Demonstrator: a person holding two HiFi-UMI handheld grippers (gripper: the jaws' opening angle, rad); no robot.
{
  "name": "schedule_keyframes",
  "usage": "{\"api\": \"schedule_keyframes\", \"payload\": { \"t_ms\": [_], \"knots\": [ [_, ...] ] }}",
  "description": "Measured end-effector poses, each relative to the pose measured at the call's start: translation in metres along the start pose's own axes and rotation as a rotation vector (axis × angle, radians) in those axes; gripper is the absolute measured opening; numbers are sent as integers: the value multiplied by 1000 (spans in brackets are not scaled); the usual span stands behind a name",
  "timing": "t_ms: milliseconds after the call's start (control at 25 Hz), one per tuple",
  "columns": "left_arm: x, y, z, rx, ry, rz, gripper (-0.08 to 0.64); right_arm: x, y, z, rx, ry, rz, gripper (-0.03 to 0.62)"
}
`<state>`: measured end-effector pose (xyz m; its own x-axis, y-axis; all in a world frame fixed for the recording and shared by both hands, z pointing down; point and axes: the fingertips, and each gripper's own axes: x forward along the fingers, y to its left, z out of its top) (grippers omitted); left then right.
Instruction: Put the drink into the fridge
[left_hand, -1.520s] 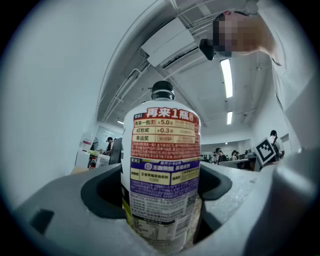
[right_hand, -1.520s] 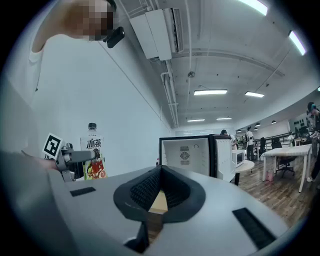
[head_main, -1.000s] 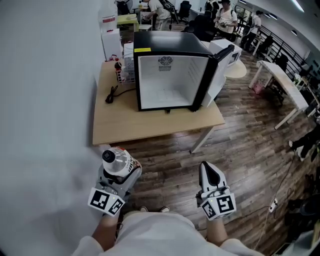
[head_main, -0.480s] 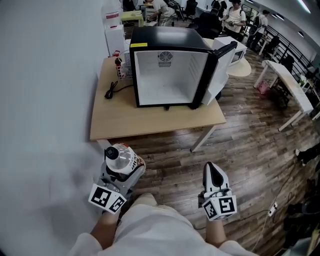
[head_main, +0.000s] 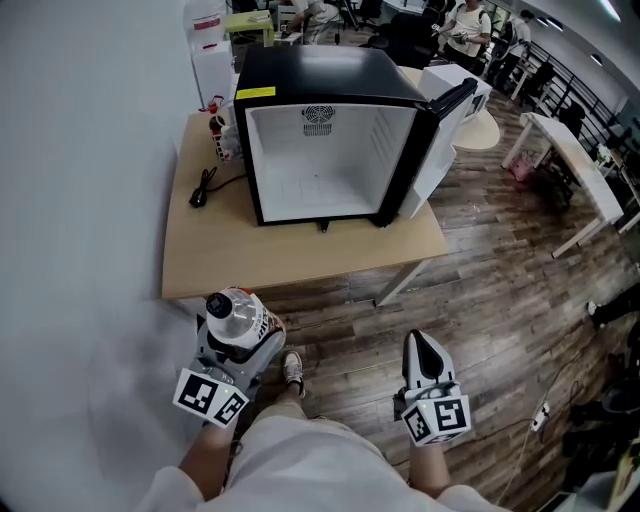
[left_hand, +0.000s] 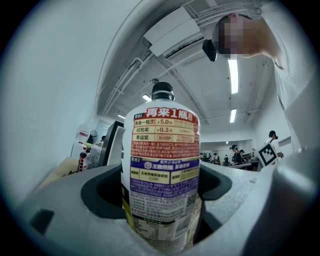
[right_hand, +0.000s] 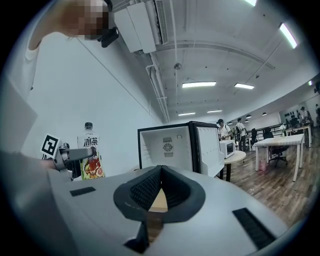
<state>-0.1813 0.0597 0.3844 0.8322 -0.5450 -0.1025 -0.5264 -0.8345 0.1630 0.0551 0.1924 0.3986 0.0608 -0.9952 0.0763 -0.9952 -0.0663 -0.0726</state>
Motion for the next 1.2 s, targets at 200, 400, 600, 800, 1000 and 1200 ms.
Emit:
{"api": "schedule_keyframes", "payload": {
  "t_ms": [200, 400, 600, 800, 1000, 1200],
  "knots": [
    [54, 37, -3, -1, 7, -23, 417, 63, -10, 10, -32, 31, 4, -1],
    [113, 80, -13, -34, 14, -67, 417, 133, -8, 29, -79, 44, 14, 0],
    [163, 104, -17, -56, 20, -143, 417, 176, -6, 43, -109, 49, -6, -1],
    [206, 102, -31, -68, 53, -215, 417, 187, -25, 40, -122, 61, -72, 0],
    [233, 98, -37, -49, 68, -223, 417, 210, -48, 37, -88, 46, -64, 0],
    [242, 99, -26, -18, 67, -167, 419, 239, -61, 59, -90, -5, 13, 0]
  ]
}}
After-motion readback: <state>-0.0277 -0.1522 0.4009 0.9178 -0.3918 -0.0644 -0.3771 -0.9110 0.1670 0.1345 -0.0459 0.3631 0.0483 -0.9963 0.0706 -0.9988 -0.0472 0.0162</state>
